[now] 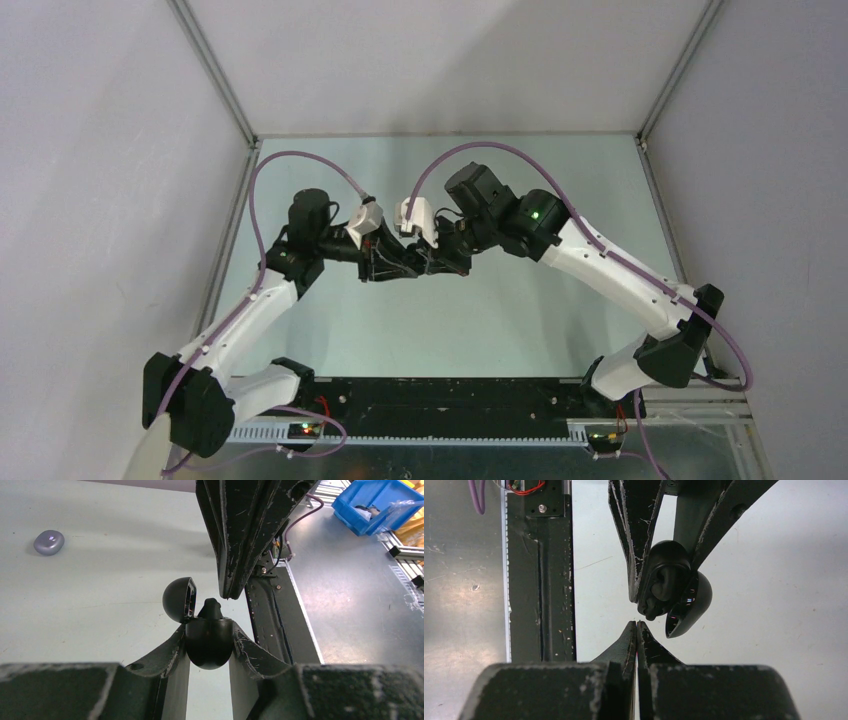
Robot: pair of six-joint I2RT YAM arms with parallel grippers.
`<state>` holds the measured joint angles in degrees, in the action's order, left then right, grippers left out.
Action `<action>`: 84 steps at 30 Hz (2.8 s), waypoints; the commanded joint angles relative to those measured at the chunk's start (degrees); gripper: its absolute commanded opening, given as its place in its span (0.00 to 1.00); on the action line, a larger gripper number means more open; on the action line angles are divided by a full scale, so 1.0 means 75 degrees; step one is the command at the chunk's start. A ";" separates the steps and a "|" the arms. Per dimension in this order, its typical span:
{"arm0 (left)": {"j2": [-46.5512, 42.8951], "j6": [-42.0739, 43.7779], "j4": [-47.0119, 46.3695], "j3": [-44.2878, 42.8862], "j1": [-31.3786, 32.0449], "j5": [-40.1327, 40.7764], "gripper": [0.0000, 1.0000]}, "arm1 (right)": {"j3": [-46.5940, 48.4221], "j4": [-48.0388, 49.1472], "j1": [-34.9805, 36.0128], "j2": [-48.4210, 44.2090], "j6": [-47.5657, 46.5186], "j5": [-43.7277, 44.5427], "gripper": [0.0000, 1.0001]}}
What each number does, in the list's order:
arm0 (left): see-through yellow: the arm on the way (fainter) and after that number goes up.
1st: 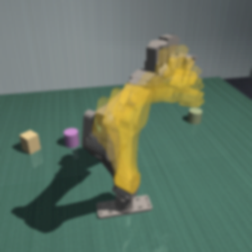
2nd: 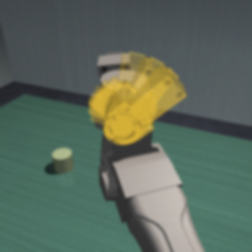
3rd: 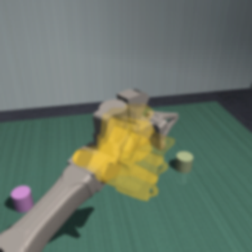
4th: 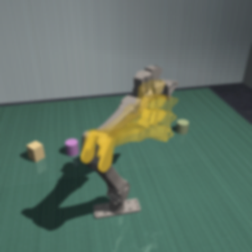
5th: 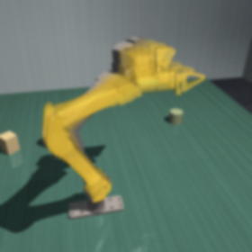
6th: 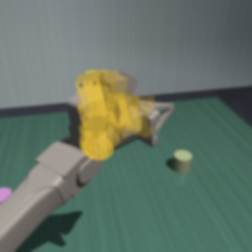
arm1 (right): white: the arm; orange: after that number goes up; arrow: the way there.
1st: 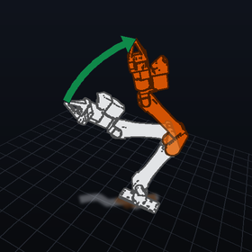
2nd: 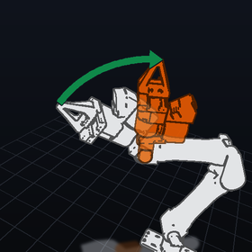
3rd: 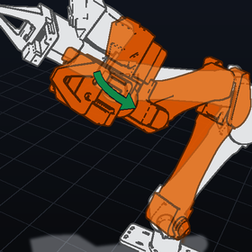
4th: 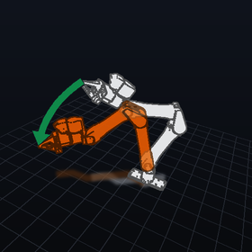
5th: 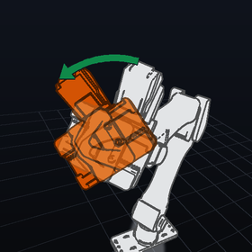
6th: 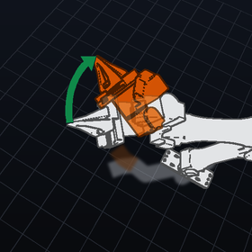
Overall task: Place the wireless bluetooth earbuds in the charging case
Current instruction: Open the charging case, then close the charging case.
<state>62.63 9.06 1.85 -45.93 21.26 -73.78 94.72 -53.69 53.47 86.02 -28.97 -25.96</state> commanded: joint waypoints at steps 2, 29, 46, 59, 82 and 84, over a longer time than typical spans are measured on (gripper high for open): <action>-0.0033 0.0002 -0.0120 -0.0227 0.0025 -0.0206 0.03 | 0.0309 0.0233 0.0124 0.0050 0.0215 0.0223 0.00; -0.0025 0.0020 -0.0142 -0.0204 0.0035 -0.0245 0.03 | 0.1004 -0.0444 -0.0507 -0.0612 0.0055 -0.0703 0.02; 0.0035 0.0029 -0.0148 -0.0215 0.0029 -0.0547 0.03 | -0.0183 0.1547 -0.0298 0.0108 0.0961 0.1135 0.01; 0.0047 -0.0025 -0.0150 -0.0226 0.0027 -0.0029 0.19 | 0.0226 0.0400 -0.0258 -0.0138 0.0401 -0.1014 0.01; 0.0445 -0.2076 -0.1048 -0.0340 0.0025 0.3267 0.10 | 0.0439 0.1081 0.1134 0.0756 0.1231 0.2287 0.00; 0.0473 -0.2143 -0.1054 -0.0363 0.0028 0.3555 0.09 | 0.0498 0.1077 0.1295 0.0867 0.1300 0.2420 0.00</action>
<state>64.71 -2.98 0.38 -45.93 21.91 -64.31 96.14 -47.16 56.10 90.19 -23.42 -5.69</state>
